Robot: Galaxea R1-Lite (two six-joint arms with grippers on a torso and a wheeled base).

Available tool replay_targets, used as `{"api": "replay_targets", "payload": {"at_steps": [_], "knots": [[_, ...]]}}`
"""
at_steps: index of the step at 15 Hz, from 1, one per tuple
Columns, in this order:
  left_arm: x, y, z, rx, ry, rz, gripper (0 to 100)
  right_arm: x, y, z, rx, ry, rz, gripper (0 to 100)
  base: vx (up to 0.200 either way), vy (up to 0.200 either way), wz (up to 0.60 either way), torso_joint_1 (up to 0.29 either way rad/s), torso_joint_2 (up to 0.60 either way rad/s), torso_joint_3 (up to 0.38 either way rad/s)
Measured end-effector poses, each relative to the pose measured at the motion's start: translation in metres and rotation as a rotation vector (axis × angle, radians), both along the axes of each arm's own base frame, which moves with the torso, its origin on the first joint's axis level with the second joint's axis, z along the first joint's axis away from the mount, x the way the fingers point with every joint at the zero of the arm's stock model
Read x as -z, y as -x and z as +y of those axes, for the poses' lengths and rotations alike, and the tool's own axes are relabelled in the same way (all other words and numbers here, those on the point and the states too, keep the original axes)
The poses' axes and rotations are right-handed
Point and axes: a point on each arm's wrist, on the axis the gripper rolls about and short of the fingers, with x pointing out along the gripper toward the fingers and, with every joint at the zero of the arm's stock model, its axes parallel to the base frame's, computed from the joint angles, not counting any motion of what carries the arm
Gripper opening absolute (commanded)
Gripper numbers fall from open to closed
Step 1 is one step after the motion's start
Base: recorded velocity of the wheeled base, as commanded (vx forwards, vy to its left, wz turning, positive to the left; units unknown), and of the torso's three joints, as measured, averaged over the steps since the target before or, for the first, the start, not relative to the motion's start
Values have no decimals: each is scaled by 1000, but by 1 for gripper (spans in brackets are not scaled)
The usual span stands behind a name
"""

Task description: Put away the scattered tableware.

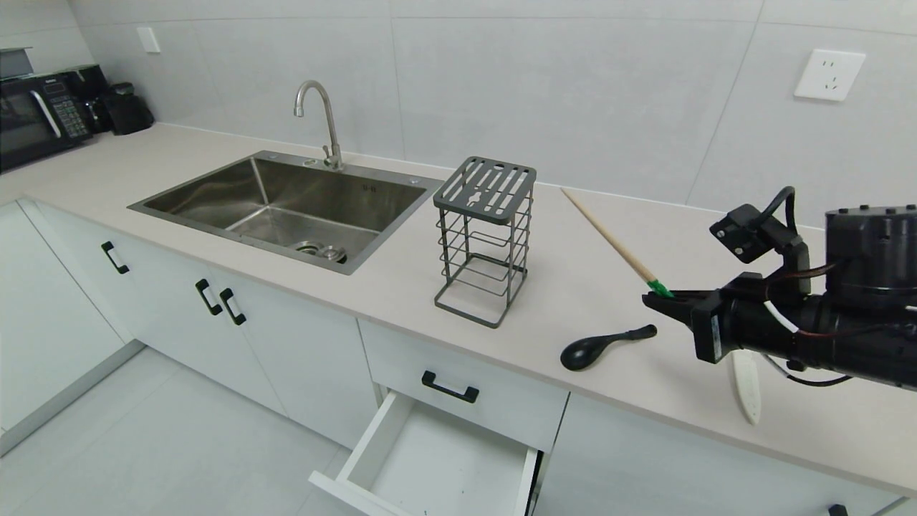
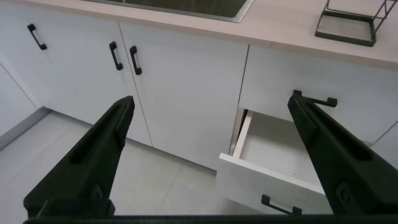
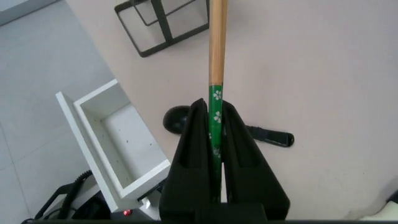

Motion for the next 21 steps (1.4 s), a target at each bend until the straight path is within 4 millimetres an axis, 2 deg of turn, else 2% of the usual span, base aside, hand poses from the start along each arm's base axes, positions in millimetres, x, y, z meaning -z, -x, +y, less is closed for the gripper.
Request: {"api": "replay_targets", "payload": {"at_steps": [4,7,10,14,19,21], "knots": [[0,0,0,0,0,0,100,-9,9,0,-88,-31,-29,0,0,0,0,0,0,0],[0,0,0,1,0,0,100,-10,19,9,-217,-61,-24,0,0,0,0,0,0,0],[0,0,0,0,0,0,100,-3,33,25,-326,-67,13,0,0,0,0,0,0,0],[0,0,0,0,0,0,100,17,55,40,-444,-18,91,0,0,0,0,0,0,0],[0,0,0,0,0,0,100,26,60,44,-518,71,94,0,0,0,0,0,0,0],[0,0,0,1,0,0,100,29,62,54,-575,107,77,0,0,0,0,0,0,0]]}}
